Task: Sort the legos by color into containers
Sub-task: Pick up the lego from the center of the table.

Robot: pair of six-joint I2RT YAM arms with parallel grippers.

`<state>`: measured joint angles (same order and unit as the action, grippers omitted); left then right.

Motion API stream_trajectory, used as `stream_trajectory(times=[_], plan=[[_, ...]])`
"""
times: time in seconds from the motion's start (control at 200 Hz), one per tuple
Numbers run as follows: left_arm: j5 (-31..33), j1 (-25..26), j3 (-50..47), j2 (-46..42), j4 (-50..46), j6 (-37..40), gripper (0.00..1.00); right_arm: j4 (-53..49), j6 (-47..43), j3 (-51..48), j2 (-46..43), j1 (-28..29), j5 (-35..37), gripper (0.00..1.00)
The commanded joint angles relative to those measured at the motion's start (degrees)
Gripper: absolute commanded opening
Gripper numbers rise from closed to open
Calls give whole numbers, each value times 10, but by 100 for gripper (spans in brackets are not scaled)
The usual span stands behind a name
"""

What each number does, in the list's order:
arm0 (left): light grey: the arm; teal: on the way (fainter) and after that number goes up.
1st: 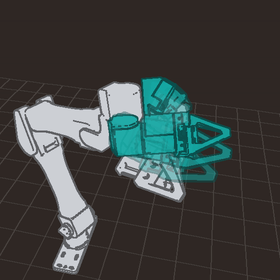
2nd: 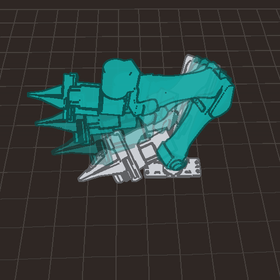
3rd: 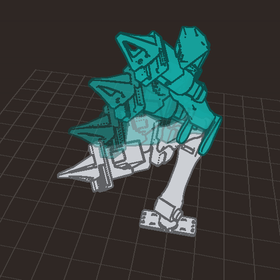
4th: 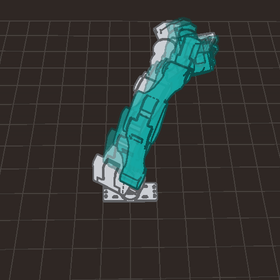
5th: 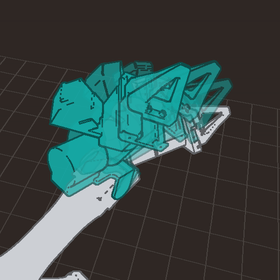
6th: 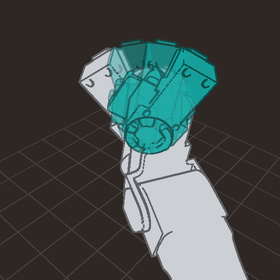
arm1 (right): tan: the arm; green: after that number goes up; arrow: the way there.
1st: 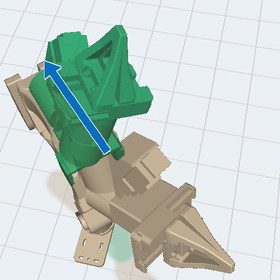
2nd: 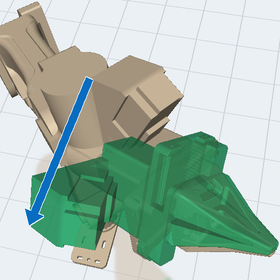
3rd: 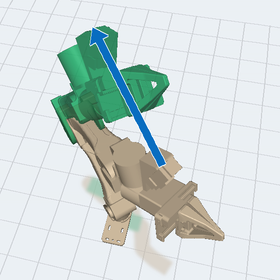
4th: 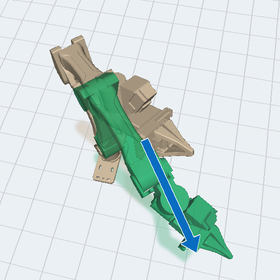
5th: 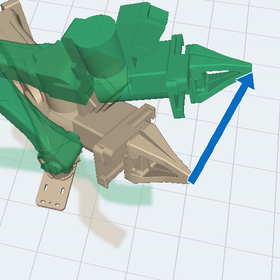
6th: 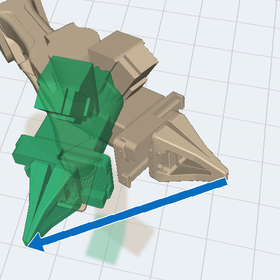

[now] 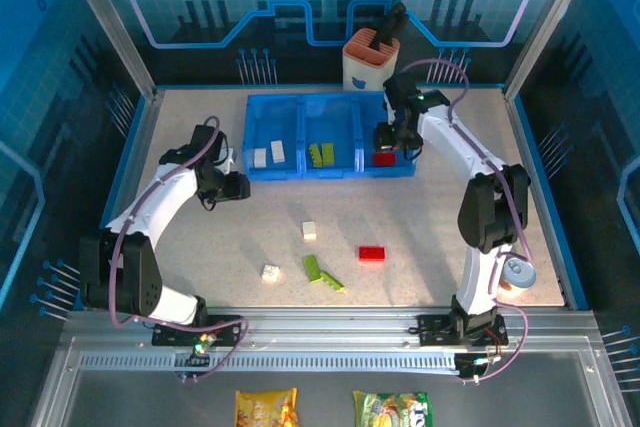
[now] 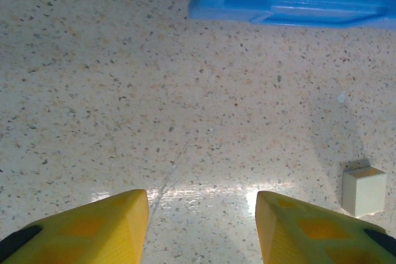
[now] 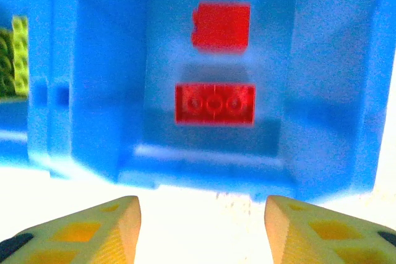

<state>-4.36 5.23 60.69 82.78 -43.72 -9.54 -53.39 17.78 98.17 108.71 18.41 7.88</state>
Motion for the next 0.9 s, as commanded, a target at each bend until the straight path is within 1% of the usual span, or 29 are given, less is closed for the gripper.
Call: stream_trajectory(times=[0.0, 0.195, 0.385, 0.56, 0.665, 0.745, 0.895], plan=[[3, 27, 28, -15, -29, -27, 50, 20, 26, -67, -62, 14, -10, 56], [24, 88, 61, -1, -50, -73, 51, 39, 52, -177, -140, 27, -8, 56], [39, 153, 84, 23, -42, -147, 52, 39, 62, -242, -197, 28, 16, 56], [64, 217, 103, 62, -29, -210, 52, 32, 62, -271, -234, 26, 32, 56], [82, 253, 119, 92, -29, -236, 55, 28, 60, -278, -244, 23, 35, 56], [94, 274, 128, 116, -31, -257, 57, 24, 58, -279, -248, 22, 36, 56], [120, 308, 142, 156, -35, -292, 57, 21, 56, -278, -251, 20, 35, 56]])
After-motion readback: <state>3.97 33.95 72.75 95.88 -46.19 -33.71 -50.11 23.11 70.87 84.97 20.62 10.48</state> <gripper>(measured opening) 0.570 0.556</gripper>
